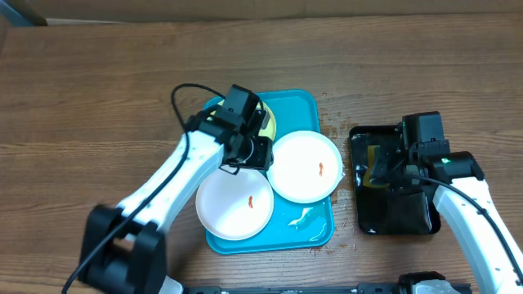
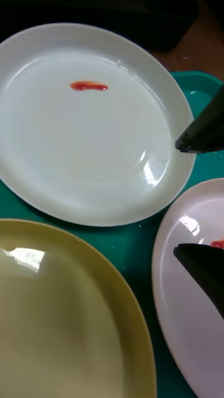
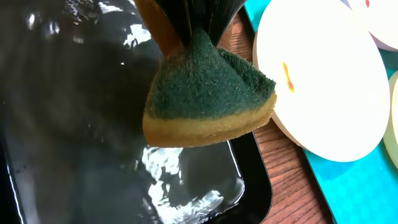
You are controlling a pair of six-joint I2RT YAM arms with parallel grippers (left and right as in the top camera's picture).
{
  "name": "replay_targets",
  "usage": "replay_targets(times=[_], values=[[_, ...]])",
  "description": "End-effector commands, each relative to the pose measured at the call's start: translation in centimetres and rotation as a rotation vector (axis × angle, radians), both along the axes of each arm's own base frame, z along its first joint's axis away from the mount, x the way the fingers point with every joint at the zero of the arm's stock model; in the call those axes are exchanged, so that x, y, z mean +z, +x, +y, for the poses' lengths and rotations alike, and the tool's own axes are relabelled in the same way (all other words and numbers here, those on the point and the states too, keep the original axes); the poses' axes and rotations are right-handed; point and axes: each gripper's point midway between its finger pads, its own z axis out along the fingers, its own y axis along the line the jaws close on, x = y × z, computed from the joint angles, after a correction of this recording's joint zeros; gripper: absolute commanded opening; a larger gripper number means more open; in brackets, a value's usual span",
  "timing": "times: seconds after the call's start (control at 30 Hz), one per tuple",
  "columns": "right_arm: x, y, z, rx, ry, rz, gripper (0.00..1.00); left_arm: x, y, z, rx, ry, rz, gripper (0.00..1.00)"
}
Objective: Clean dirty plates on tray and stack at the side
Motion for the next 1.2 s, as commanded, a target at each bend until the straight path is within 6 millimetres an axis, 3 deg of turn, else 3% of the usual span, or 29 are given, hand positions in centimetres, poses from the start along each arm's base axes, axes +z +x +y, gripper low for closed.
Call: replay_targets(times=[0.0,0.2,0.37,0.53,0.73,0.9,1.07,1.17], values=[[1.3,0.7,0.3,0.012,0.009,-0.044,0.04,-2.4,-0.1,-1.5,-0.055,-0.034,0.058,0.49],[1.3,0.7,0.3,0.012,0.009,-0.044,0.04,-5.6,0.4,-2.0,-0.045,-0.028,0.108,0.43],[1.2,0.6,0.3,0.012,0.008,-0.041,0.04,-6.8,1.3,-1.9,-0.022,-0.007,0.092,0.34],[1.2,0.6,0.3,0.012,0.008,-0.041,0.04,-7.2,1.8,-2.1,-0.022,-0.014,0.077,0.17],[1.3,0.7,0.3,0.012,0.009,-0.045,0.04,-9.1,1.2,-2.1,-0.028,0.007,0.122,0.16],[1.4,0.8,0.4,0.017,0.01,-0.051,0.04,-10.3,0.8,-2.0,-0.01,0.021,0.159,0.05],[2.5,1.1,2.2,0.145,0.06,-0.086,0.04,-10.4,0.8,-1.8,0.017,0.03,0.166,0.04],[3.6,1.1,4.7,0.234,0.116,-0.114,0.04,-10.7,0.8,-0.8,0.074,0.082,0.175,0.04]])
